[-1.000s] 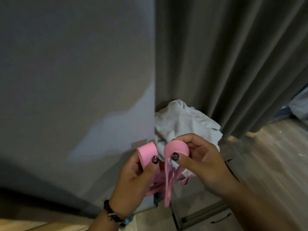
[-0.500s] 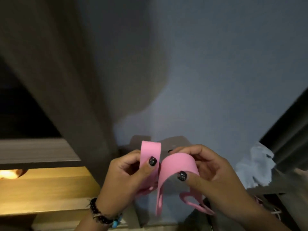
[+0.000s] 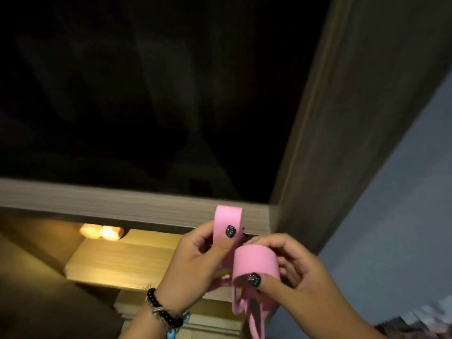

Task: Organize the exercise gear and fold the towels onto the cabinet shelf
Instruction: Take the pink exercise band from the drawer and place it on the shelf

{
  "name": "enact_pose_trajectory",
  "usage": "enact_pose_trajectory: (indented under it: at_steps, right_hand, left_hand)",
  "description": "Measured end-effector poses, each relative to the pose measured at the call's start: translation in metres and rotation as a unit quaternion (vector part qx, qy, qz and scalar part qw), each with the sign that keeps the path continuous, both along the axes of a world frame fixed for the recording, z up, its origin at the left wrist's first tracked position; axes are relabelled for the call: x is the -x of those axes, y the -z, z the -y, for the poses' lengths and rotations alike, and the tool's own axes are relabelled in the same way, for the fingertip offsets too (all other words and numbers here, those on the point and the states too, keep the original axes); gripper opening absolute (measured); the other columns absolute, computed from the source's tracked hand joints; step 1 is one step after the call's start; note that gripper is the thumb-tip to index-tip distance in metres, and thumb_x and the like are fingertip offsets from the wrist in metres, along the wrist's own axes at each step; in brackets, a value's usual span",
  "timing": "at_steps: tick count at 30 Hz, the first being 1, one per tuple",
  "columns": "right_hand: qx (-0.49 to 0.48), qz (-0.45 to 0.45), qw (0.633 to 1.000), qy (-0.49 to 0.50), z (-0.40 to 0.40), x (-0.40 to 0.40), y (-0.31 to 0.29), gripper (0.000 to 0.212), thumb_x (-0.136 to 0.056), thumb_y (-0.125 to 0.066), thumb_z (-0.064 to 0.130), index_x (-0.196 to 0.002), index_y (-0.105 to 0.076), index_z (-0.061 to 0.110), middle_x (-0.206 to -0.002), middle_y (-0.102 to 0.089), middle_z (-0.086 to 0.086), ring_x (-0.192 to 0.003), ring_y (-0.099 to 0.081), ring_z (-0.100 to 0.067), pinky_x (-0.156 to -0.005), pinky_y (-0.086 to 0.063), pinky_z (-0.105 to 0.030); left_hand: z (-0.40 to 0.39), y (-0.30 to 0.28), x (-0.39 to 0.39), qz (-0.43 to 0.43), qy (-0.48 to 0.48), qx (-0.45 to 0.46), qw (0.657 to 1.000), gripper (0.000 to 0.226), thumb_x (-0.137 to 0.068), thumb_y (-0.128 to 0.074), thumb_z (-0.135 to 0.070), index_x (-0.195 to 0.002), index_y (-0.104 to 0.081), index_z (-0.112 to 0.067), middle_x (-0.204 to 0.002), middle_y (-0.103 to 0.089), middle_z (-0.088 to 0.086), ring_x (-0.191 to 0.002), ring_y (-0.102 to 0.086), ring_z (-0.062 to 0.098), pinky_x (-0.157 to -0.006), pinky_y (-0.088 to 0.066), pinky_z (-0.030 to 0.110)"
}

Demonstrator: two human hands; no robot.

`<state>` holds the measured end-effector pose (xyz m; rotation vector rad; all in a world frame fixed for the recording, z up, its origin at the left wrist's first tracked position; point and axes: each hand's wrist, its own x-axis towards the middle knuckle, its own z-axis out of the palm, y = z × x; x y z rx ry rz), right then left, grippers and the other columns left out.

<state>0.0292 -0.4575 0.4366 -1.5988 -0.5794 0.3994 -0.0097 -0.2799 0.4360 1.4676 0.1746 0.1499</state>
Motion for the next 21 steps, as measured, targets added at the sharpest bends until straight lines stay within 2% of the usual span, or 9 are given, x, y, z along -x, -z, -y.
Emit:
enact_pose_trajectory:
  at_steps: [2,5,8,11,13,15,18,19,21]
  right_hand:
    - [0.019,-0.009,1.0,-0.014,-0.026,0.004,0.007,0.043,-0.062,-0.081,0.037,-0.101,-0.065,0.037,-0.114,-0.065,0.009,-0.101,-0.064,-0.013,-0.082,-0.055,-0.028]
    - [0.056,-0.041,0.995,-0.068,-0.058,0.008,0.014,0.042,-0.06,-0.08,0.04,-0.099,-0.063,0.043,-0.108,-0.065,0.015,-0.1,-0.063,-0.008,-0.083,-0.056,-0.029]
    - [0.096,-0.024,0.988,-0.119,-0.084,0.009,0.022,0.037,-0.069,-0.08,0.024,-0.097,-0.062,0.041,-0.101,-0.066,0.014,-0.094,-0.063,-0.008,-0.081,-0.056,-0.035]
    - [0.13,-0.014,0.979,-0.159,-0.107,0.013,0.032,0.039,-0.064,-0.077,0.034,-0.098,-0.061,0.039,-0.1,-0.066,0.013,-0.09,-0.064,-0.009,-0.074,-0.057,-0.034]
    - [0.15,-0.024,0.975,-0.163,-0.121,0.016,0.042,0.041,-0.063,-0.075,0.037,-0.1,-0.057,0.04,-0.097,-0.065,0.011,-0.085,-0.064,-0.009,-0.068,-0.057,-0.033]
    - [0.164,-0.037,0.973,-0.16,-0.135,0.017,0.052,0.045,-0.068,-0.075,0.031,-0.103,-0.051,0.046,-0.093,-0.064,0.007,-0.078,-0.063,-0.007,-0.063,-0.055,-0.028]
    - [0.176,-0.035,0.968,-0.175,-0.16,0.02,0.061,0.057,-0.062,-0.074,0.04,-0.108,-0.043,0.052,-0.083,-0.062,0.004,-0.065,-0.059,-0.001,-0.053,-0.047,-0.016]
    - [0.181,-0.026,0.966,-0.181,-0.171,0.021,0.065,0.06,-0.057,-0.073,0.045,-0.109,-0.043,0.053,-0.08,-0.061,0.004,-0.063,-0.058,0.0,-0.052,-0.045,-0.016]
    - [0.192,-0.001,0.964,-0.182,-0.194,0.021,0.076,0.06,-0.054,-0.071,0.05,-0.108,-0.048,0.051,-0.077,-0.061,0.004,-0.064,-0.057,-0.004,-0.055,-0.049,-0.024]
  left_hand:
    - [-0.022,0.005,0.01,-0.018,-0.036,0.017,0.999,0.034,-0.072,-0.061,-0.044,-0.087,-0.074,-0.016,-0.079,-0.072,0.002,-0.064,-0.068,0.011,-0.048,-0.052,0.023]
    - [-0.05,0.014,0.022,-0.019,-0.102,-0.013,0.995,0.039,-0.076,-0.056,-0.044,-0.095,-0.072,-0.015,-0.088,-0.074,0.007,-0.07,-0.069,0.011,-0.053,-0.051,0.018]
    - [-0.069,0.025,0.034,-0.025,-0.175,-0.026,0.984,0.043,-0.074,-0.056,-0.048,-0.097,-0.072,-0.015,-0.088,-0.073,0.006,-0.068,-0.067,0.01,-0.053,-0.05,0.017]
    - [-0.08,0.035,0.049,-0.037,-0.24,0.001,0.97,0.037,-0.072,-0.061,-0.05,-0.093,-0.073,-0.022,-0.083,-0.07,0.009,-0.067,-0.065,0.017,-0.05,-0.05,0.023]
    - [-0.091,0.043,0.06,-0.043,-0.274,-0.007,0.961,0.031,-0.072,-0.063,-0.048,-0.091,-0.074,-0.026,-0.086,-0.071,0.004,-0.074,-0.066,0.017,-0.056,-0.053,0.026]
    - [-0.105,0.048,0.072,-0.04,-0.298,-0.016,0.954,0.028,-0.073,-0.063,-0.041,-0.093,-0.073,-0.024,-0.09,-0.074,0.0,-0.083,-0.068,0.015,-0.067,-0.057,0.026]
    - [-0.13,0.056,0.085,-0.042,-0.31,0.045,0.949,0.028,-0.065,-0.068,-0.04,-0.086,-0.077,-0.024,-0.09,-0.075,0.001,-0.086,-0.07,0.017,-0.074,-0.059,0.034]
    - [-0.139,0.059,0.088,-0.045,-0.306,0.061,0.949,0.027,-0.064,-0.069,-0.041,-0.085,-0.078,-0.026,-0.088,-0.075,0.001,-0.084,-0.071,0.017,-0.074,-0.059,0.035]
    - [-0.16,0.07,0.089,-0.046,-0.294,0.064,0.952,0.024,-0.063,-0.07,-0.04,-0.084,-0.078,-0.029,-0.086,-0.074,-0.002,-0.081,-0.07,0.013,-0.07,-0.058,0.032]
